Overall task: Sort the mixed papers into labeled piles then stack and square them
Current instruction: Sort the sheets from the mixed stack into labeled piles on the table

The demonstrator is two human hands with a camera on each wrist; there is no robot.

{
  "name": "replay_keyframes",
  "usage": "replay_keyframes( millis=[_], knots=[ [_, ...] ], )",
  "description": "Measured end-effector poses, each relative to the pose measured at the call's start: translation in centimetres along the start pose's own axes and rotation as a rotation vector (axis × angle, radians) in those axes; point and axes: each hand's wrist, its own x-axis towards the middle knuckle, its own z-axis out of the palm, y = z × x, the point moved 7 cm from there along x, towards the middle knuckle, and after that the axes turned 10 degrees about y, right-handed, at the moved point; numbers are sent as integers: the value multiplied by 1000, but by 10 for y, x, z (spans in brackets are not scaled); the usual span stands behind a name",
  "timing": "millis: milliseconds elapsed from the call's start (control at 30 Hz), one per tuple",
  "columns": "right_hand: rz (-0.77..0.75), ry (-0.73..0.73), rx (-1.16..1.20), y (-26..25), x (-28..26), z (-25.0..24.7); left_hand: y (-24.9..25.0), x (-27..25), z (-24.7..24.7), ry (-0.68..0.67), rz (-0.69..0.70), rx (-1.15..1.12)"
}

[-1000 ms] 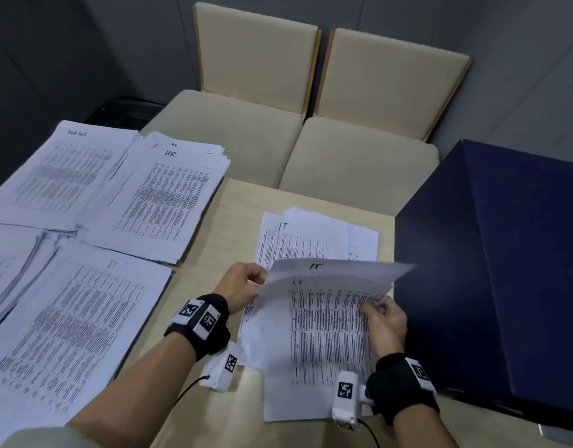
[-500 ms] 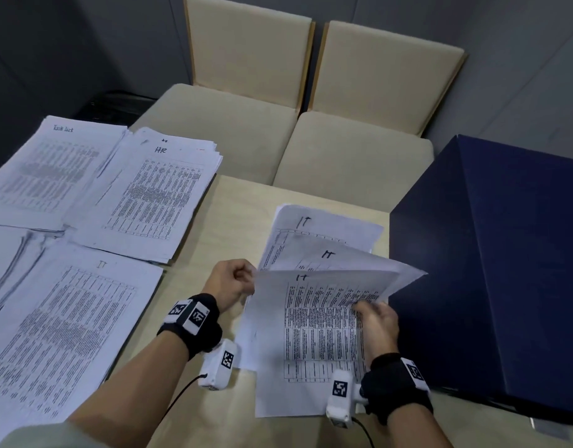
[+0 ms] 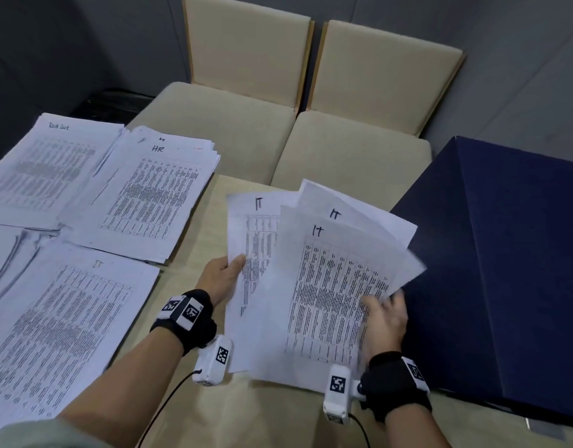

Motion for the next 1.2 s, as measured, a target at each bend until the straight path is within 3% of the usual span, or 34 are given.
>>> replay_keyframes(
  millis=[100, 267, 433, 500, 567, 633, 667, 733, 833, 1000, 1200],
  knots=[
    [73, 38, -98, 18, 4, -4, -2, -2, -2, -13, -47, -71],
    [124, -123, -194, 22, -8, 5, 4, -11, 2, -20, -102, -248],
    [160, -290, -173, 33, -10, 13, 10, -15, 13, -198, -141, -310],
    [349, -224, -278, 49, 1, 7, 17, -22, 18, -335, -125, -331],
    [483, 4, -316, 51, 2, -10, 18, -19, 23, -363, -69, -256],
    [218, -57, -360, 36, 5, 4, 9, 0, 23, -208, -43, -81],
    [96, -34, -242, 27, 3, 4, 4, 8, 23, -104, -40, 18],
    [24, 12, -104, 13, -6, -2, 0, 18, 30, -4, 8, 188],
    [3, -28, -46, 16, -10, -5, 10, 16, 51, -59, 128, 387],
    [16, -8, -130, 15, -11, -13, 21, 11, 73, -104, 186, 790],
    [26, -6, -172, 18, -9, -19, 14, 14, 61, 27, 50, 757]
  ],
)
